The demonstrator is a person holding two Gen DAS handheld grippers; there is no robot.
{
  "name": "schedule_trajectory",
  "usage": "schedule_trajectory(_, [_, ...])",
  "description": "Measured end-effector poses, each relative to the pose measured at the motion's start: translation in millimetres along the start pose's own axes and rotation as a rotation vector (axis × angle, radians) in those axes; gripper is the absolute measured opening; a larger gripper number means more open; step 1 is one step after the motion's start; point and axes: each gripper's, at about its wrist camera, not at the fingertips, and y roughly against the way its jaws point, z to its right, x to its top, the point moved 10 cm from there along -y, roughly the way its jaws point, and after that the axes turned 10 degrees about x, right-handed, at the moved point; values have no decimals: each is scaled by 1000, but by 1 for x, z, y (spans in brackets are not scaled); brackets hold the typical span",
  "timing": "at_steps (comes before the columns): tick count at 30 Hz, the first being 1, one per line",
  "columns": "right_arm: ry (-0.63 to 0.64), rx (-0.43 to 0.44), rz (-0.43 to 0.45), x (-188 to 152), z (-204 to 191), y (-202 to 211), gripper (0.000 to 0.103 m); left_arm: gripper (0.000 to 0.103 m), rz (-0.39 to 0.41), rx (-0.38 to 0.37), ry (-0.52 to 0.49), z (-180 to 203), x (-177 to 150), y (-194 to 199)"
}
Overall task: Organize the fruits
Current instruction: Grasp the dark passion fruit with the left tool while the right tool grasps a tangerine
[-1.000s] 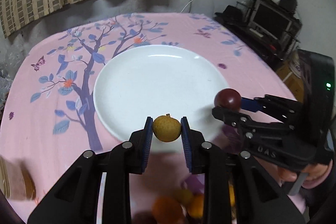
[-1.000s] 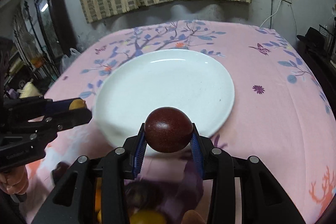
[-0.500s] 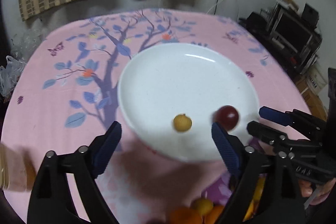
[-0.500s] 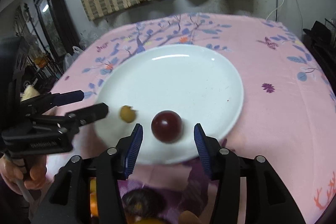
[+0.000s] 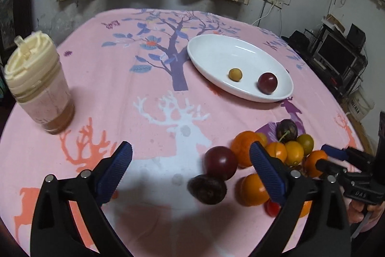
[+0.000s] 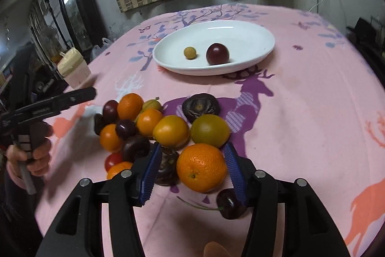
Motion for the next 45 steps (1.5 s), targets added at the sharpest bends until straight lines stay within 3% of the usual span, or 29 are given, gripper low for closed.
schedule_trajectory(3, [-46, 6, -16, -4, 9, -2, 55, 96, 37, 17, -27, -3, -6, 10])
schedule_trajectory(11, [-24, -10, -73, -15, 9, -13, 51, 96, 21, -14, -65, -3, -25, 13])
schedule_trajectory(13, [-27, 6, -72, -15, 7, -13, 46, 96, 19, -46, -68, 1, -28, 15])
schedule_trajectory(16, [-48, 17, -54, -13, 9, -9, 45, 94, 7, -93, -103, 12, -34, 16])
schedule_trajectory(20, [-77, 13, -26, -8, 15, -3, 45, 71, -14, -110, -162, 24, -41, 11])
schedule_trajectory(22, [-85, 12, -24, -8, 17, -2, 45, 66, -33, -114, -167, 26, -45, 7])
schedule_trajectory(26, [-93, 13, -17, -7, 18, 0, 45, 59, -60, -131, -144, 23, -48, 0])
schedule_trajectory(38, [-97, 29, 0, -6, 16, 5, 45, 55, -108, -111, -158, 27, -57, -19])
schedule_trajectory(42, [-100, 29, 5, -6, 15, 6, 45, 38, -97, -108, -162, 27, -57, -18])
schedule_trajectory(45, [-100, 27, 8, -6, 16, 7, 45, 37, -99, -113, -155, 26, -57, -18])
